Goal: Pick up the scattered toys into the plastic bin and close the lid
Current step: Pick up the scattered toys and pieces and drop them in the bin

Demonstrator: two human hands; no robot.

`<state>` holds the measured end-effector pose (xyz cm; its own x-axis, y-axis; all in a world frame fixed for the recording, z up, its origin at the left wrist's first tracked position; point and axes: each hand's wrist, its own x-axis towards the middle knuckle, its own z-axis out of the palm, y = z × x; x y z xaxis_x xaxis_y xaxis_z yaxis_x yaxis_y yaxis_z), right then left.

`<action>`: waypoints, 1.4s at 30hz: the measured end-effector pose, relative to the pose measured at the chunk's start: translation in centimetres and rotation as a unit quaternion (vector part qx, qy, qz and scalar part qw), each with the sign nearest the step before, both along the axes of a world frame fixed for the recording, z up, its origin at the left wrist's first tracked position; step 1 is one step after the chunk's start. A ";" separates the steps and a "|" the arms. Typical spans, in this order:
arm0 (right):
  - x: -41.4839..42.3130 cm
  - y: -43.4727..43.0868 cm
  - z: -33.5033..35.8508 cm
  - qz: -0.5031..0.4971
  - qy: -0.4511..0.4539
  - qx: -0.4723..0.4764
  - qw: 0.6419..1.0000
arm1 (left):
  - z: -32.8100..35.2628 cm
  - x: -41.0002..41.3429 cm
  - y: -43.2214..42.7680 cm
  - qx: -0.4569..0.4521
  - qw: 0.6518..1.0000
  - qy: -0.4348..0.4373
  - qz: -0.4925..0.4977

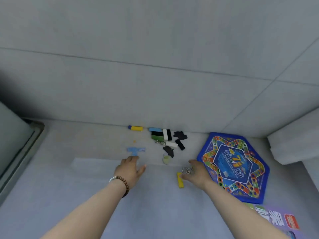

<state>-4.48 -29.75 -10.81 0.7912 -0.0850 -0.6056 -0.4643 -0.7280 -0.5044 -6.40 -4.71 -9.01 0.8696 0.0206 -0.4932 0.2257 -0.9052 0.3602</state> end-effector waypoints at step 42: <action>5.7 3.9 -1.0 -0.057 -0.139 0.091 0.984 | -2.1 2.5 -2.5 -0.549 0.599 0.125 0.569</action>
